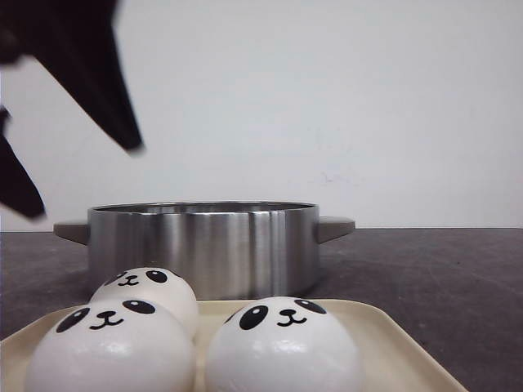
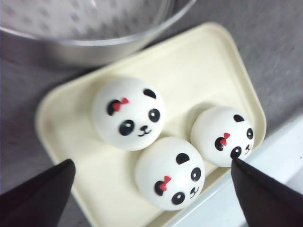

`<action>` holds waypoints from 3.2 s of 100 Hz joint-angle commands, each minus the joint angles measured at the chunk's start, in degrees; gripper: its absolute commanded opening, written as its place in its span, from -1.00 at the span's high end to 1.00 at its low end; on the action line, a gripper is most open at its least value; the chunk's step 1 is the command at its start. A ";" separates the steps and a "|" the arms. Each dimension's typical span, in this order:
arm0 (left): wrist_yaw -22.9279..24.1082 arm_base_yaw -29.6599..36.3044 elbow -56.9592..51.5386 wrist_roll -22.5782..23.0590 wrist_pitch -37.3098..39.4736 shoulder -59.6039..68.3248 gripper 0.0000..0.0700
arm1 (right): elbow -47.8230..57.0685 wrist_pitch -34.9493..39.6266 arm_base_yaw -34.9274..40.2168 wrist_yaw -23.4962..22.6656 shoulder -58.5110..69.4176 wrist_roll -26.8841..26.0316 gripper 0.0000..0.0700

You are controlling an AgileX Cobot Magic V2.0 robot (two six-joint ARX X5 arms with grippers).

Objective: Steam buns
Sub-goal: 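Reach the left gripper to the far bun nearest it and grasp, then carry the bun into the pot with the left gripper and release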

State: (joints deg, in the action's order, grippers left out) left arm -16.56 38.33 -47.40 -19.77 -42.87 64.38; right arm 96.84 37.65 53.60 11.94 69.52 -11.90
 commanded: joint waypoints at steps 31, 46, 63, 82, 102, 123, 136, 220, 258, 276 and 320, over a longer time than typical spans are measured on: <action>2.99 3.32 -0.98 -6.75 8.28 16.46 -0.82 | 0.83 6.75 3.56 9.86 -9.25 0.26 1.00; 6.71 3.32 -0.98 -6.88 9.97 20.55 -0.82 | 0.83 9.73 3.61 10.88 -10.21 -0.28 1.00; 6.75 3.32 -0.98 -6.88 10.73 23.21 -0.64 | 0.83 12.41 3.65 10.88 -10.54 -1.20 1.00; 6.27 3.32 -0.98 -6.84 10.73 23.61 1.00 | 0.83 13.79 3.65 10.88 -10.47 -1.20 1.00; 3.23 3.52 -3.67 -6.25 8.44 21.64 0.97 | 0.81 13.84 3.65 11.04 -10.40 -1.16 1.00; -4.44 5.16 -11.34 -5.99 4.92 14.36 0.97 | 0.76 13.86 3.65 11.08 -10.40 -1.14 1.00; -2.75 5.57 -18.84 -4.17 2.14 12.24 0.97 | 0.76 13.84 3.65 11.78 -10.40 -1.16 1.00; 13.79 -11.76 -38.47 9.03 1.73 41.44 0.96 | 0.61 20.24 3.65 16.96 -10.05 -0.96 1.00; 13.81 -12.87 -38.47 8.20 6.23 45.62 0.22 | 0.61 21.53 3.65 17.20 -10.05 -2.43 1.00; 13.33 -13.25 -38.47 8.09 5.62 45.70 -0.50 | 0.61 21.81 3.65 17.20 -10.08 -3.19 1.00; 13.09 -13.18 -41.81 8.09 0.74 42.84 -0.81 | 0.52 29.57 3.61 16.17 -8.70 -8.90 1.00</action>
State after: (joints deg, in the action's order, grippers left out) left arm -3.33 24.88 -87.57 -11.55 -42.59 108.62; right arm 96.71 65.06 56.58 28.38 59.42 -17.15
